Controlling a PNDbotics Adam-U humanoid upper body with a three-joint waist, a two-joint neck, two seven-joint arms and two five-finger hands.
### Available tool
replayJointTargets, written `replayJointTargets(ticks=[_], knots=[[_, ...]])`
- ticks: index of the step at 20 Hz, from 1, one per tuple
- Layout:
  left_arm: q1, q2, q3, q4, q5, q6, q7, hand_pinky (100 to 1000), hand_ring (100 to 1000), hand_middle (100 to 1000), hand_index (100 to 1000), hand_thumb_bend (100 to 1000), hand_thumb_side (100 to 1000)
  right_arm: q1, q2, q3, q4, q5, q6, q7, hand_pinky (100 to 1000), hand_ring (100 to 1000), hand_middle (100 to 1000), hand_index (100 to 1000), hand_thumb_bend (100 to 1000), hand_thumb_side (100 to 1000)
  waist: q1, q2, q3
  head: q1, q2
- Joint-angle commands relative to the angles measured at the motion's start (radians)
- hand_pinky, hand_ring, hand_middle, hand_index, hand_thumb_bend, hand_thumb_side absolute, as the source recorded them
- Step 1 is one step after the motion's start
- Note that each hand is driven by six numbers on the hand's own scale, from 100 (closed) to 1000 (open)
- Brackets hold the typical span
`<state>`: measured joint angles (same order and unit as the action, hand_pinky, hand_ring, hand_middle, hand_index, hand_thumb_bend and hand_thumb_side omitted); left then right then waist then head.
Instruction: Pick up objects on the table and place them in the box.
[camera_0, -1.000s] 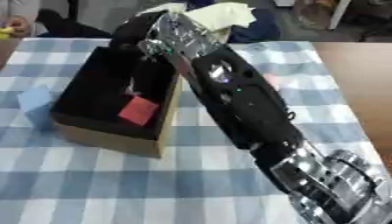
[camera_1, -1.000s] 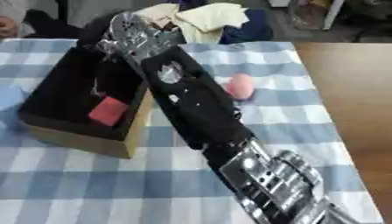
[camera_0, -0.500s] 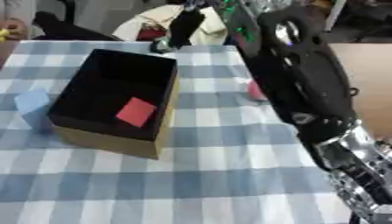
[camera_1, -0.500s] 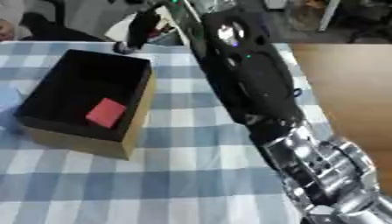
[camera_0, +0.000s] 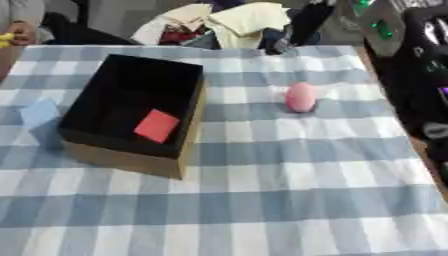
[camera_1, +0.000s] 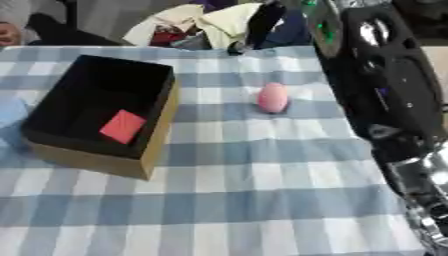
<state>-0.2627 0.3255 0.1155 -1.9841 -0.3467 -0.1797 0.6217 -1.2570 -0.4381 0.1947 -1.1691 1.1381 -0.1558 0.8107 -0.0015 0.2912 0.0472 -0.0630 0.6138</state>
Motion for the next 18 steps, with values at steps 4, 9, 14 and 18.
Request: replayJointTargets(ticks=[4, 9, 14, 18], knots=[[-0.005, 0.025, 0.008, -0.016, -0.003, 0.002, -0.001, 463, 680, 616, 794, 100, 796, 0.022, -0.071, 0.007, -0.026, -0.044, 0.015, 0.004, 949, 953, 907, 956, 570, 484, 0.005, -0.021, -0.006, 0.009, 0.002], [-0.007, 0.024, 0.009, -0.016, -0.003, 0.002, -0.001, 463, 682, 616, 794, 100, 794, 0.078, -0.079, 0.002, -0.008, -0.062, 0.036, -0.011, 947, 942, 888, 950, 494, 574, 0.005, -0.020, -0.005, 0.012, -0.001], [-0.009, 0.022, 0.007, -0.016, -0.004, 0.002, -0.003, 462, 684, 616, 793, 100, 790, 0.137, -0.077, -0.008, 0.006, -0.081, 0.061, -0.049, 941, 929, 869, 940, 474, 555, 0.006, -0.015, -0.004, 0.012, 0.000], [-0.010, 0.021, 0.005, -0.016, -0.003, 0.002, -0.006, 462, 684, 617, 794, 100, 787, 0.156, -0.072, 0.002, 0.025, -0.082, 0.069, -0.070, 936, 926, 866, 935, 486, 538, 0.007, -0.013, -0.003, 0.010, 0.000]])
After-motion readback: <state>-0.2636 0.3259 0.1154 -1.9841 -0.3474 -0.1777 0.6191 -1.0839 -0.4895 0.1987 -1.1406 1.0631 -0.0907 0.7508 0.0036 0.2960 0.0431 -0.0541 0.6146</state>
